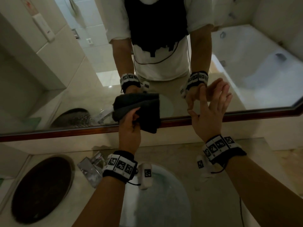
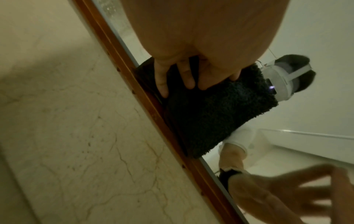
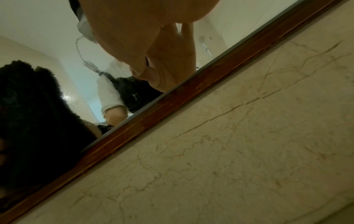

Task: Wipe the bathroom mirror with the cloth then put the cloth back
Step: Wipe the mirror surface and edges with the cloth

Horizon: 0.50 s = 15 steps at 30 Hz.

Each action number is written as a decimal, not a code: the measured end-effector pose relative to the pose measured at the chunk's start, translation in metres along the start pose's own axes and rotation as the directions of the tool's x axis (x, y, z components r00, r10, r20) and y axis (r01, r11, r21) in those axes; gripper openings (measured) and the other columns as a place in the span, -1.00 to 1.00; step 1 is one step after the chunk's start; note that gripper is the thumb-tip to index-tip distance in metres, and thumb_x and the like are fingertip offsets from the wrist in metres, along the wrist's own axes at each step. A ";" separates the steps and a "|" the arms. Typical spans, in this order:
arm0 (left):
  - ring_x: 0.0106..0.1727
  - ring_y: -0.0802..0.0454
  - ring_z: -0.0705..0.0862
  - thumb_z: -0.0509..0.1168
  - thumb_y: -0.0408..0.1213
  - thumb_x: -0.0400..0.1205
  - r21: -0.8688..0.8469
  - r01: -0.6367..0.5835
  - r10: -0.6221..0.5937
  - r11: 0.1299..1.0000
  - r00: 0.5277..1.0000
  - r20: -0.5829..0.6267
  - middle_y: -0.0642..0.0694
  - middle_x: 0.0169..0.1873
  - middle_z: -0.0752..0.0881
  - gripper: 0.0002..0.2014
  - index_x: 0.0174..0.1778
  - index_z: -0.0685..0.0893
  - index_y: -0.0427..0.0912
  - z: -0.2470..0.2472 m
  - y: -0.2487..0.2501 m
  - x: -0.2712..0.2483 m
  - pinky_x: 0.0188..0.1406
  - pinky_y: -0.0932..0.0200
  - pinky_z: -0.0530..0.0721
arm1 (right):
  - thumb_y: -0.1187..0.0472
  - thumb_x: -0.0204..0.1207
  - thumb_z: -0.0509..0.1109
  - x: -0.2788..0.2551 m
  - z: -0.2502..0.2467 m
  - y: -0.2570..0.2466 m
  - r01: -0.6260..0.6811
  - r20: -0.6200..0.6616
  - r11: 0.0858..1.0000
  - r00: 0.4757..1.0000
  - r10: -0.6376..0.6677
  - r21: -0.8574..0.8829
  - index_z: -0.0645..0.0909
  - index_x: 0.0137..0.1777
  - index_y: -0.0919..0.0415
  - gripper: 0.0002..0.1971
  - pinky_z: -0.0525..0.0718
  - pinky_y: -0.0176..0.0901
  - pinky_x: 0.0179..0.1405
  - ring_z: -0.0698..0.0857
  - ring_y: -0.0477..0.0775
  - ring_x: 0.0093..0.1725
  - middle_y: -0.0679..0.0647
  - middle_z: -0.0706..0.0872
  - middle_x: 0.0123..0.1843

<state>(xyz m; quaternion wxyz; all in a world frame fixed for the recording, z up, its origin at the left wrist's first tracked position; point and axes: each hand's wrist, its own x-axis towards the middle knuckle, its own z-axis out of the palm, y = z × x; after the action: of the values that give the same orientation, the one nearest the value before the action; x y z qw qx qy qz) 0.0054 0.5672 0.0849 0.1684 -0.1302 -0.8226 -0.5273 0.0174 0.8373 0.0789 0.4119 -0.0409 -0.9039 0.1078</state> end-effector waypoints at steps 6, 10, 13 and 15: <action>0.20 -0.03 0.62 0.13 -0.56 0.63 -0.003 -0.079 0.078 0.997 0.980 0.186 -0.29 0.18 0.66 -0.52 0.44 0.61 -0.15 0.061 0.039 -0.002 0.41 0.13 0.56 | -0.07 0.63 0.33 -0.002 0.000 0.002 0.012 0.006 0.999 1.000 -0.012 0.031 0.22 0.70 0.20 -0.28 -0.07 0.57 0.60 -0.04 0.59 0.66 0.54 0.01 0.67; 0.19 -0.09 0.64 0.15 -0.44 0.62 0.034 -0.099 0.091 0.994 0.976 0.199 -0.26 0.17 0.66 -0.52 0.46 0.60 -0.11 0.058 0.033 -0.001 0.35 0.02 0.63 | -0.05 0.59 0.41 -0.002 -0.002 0.003 0.013 0.002 1.000 1.000 -0.013 0.004 0.22 0.70 0.18 -0.24 -0.06 0.55 0.61 -0.03 0.58 0.66 0.52 0.02 0.67; 0.35 -0.14 0.59 0.19 -0.30 0.66 0.029 -0.068 0.063 0.997 0.985 0.163 -0.24 0.35 0.57 -0.57 0.46 0.55 0.06 0.048 0.024 0.000 0.36 -0.17 0.64 | -0.05 0.54 0.48 -0.003 -0.002 0.004 0.021 0.005 1.000 1.000 -0.021 -0.017 0.12 0.71 0.12 -0.15 -0.06 0.53 0.62 -0.01 0.58 0.66 0.50 0.00 0.67; 0.40 -0.16 0.55 0.25 -0.31 0.67 0.079 -0.062 0.053 0.995 0.993 0.106 -0.23 0.40 0.52 -0.60 0.44 0.55 0.05 0.037 0.018 0.002 0.37 -0.21 0.62 | -0.06 0.53 0.49 -0.003 -0.002 0.004 0.019 0.003 1.000 1.000 -0.019 -0.020 0.10 0.72 0.11 -0.12 -0.06 0.52 0.62 -0.01 0.58 0.66 0.50 0.00 0.68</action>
<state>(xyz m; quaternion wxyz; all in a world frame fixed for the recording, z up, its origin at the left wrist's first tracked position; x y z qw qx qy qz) 0.0055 0.6084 0.0867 0.1457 -0.1741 -0.8471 -0.4806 0.0207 0.8409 0.0766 0.4114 -0.0363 -0.9058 0.0951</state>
